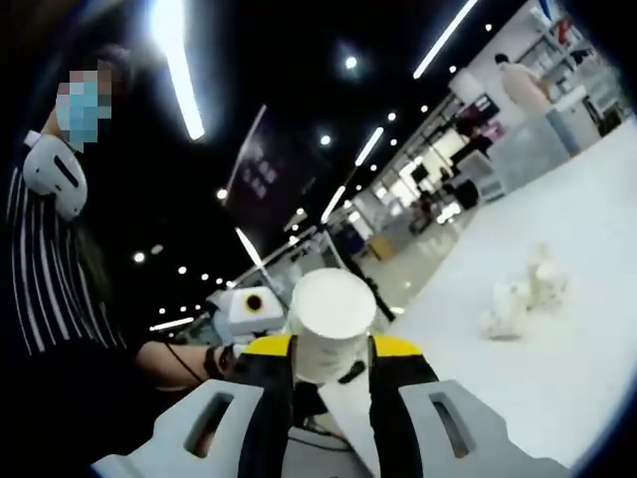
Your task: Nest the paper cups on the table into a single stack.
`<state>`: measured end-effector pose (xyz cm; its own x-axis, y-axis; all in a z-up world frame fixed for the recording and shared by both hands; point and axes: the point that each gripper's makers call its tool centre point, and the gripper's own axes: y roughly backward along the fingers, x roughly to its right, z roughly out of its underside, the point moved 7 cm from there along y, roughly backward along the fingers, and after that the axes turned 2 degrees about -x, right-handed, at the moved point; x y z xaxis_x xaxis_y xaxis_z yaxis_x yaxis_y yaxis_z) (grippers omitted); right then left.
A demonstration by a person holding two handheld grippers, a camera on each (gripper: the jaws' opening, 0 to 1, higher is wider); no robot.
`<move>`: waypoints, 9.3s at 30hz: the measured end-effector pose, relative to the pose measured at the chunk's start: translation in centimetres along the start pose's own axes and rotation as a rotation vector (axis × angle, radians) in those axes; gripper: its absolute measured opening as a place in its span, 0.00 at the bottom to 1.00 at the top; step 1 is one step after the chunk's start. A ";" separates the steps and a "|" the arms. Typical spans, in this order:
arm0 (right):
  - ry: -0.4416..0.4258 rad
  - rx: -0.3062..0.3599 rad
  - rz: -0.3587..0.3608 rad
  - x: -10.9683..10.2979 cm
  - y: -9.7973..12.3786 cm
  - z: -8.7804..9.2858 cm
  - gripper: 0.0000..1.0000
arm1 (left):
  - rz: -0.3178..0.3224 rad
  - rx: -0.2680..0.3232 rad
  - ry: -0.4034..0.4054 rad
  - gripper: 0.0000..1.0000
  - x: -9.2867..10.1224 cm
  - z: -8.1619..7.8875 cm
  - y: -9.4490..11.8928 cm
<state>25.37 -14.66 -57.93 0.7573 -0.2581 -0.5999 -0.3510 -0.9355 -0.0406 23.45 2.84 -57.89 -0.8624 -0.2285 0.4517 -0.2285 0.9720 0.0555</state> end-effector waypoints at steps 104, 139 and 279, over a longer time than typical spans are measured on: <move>0.547 -0.281 0.319 2.6 5.3 3.1 1.00 | 0.018 -1.234 -0.782 0.00 -1.5 2.6 -4.6; 0.495 -0.156 0.574 4.1 11.0 2.5 1.00 | 0.065 -1.510 -0.877 0.00 -3.8 6.7 -7.7; 0.445 -0.260 0.553 4.6 9.1 1.6 1.00 | -0.595 -0.464 -0.196 0.82 -8.5 4.1 1.9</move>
<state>24.83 -23.97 -62.34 0.6785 -0.7282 -0.0966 -0.6451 -0.6536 0.3958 28.47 6.42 -65.23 -0.7279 -0.6825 0.0662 -0.5025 0.5967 0.6257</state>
